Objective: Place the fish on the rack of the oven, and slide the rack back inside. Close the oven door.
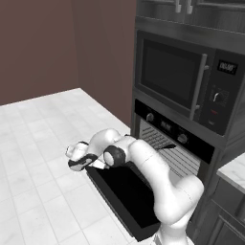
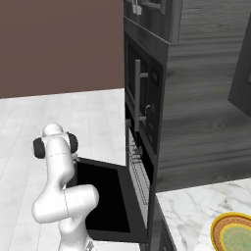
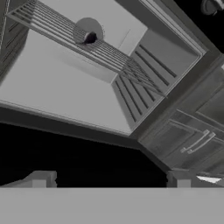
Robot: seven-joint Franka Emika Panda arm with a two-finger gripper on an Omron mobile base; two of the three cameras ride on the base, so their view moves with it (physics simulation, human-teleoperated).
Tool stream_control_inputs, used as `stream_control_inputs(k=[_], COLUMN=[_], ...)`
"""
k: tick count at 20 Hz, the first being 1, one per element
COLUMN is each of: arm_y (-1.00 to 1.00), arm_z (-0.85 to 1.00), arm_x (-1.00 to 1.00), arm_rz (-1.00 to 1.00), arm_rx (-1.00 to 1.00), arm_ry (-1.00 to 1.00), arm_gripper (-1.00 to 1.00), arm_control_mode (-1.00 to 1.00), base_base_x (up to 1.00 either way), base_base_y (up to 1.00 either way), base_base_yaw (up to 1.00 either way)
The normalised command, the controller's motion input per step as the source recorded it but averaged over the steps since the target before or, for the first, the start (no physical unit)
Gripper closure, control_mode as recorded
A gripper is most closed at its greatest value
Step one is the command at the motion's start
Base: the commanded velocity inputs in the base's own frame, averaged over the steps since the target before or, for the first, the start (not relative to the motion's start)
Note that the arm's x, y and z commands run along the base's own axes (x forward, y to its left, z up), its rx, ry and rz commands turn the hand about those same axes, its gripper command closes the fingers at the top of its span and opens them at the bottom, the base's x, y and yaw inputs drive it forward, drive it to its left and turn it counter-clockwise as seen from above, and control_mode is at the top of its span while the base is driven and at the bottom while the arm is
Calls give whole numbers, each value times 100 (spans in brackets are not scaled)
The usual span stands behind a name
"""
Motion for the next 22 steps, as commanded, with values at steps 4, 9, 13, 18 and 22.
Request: stream_control_inputs(k=[4,9,13,18,22], arm_y=[57,80,95,91,46], arm_z=[1,0,-2,-11,-21], arm_x=[-57,-53,-50,-51,-40], arm_rz=[0,2,6,2,0], arm_rx=[13,13,11,7,5], arm_ry=[0,5,12,-3,-28], arm_gripper=[-100,-100,-100,-100,-100], arm_control_mode=[-100,-100,-100,-100,-100], base_base_x=[0,0,0,0,0], base_base_y=[0,0,0,0,0], base_base_yaw=[0,0,0,0,0])
